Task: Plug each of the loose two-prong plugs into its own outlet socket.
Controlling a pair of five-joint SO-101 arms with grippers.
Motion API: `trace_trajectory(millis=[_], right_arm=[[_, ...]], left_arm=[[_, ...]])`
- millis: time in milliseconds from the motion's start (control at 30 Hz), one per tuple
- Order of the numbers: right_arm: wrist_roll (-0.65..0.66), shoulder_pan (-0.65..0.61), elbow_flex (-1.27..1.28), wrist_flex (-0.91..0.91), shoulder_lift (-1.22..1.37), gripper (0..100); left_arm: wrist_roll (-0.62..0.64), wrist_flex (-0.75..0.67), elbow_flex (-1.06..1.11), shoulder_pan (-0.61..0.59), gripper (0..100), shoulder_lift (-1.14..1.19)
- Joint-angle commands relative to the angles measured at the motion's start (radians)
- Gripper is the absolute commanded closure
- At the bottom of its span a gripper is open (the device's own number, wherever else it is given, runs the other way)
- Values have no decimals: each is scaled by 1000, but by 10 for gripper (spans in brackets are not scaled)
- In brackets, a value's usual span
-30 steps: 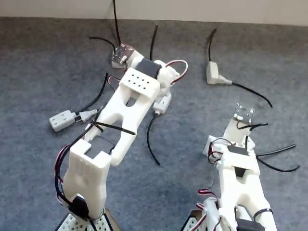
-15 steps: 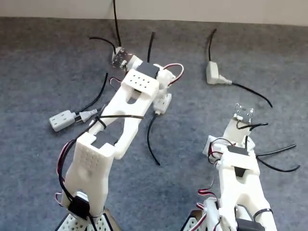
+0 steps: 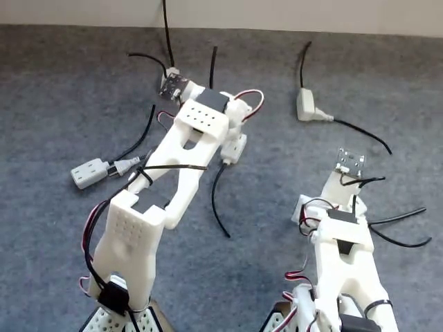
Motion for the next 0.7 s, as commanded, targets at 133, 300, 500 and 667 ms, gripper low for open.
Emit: trace_trajectory(millis=[133,300,500,667], right_arm=[[-12,5,-7,-21,-21,990],[-12,5,-7,-21,-21,990],[-12,5,-7,-21,-21,990],[-12,5,-7,-21,-21,990]], left_arm=[[5,-38,-33,16,993,-16],[8,-40,-30,18,993,-15],[9,-40,-30,21,993,-13],[8,-54,-28,21,993,-7]])
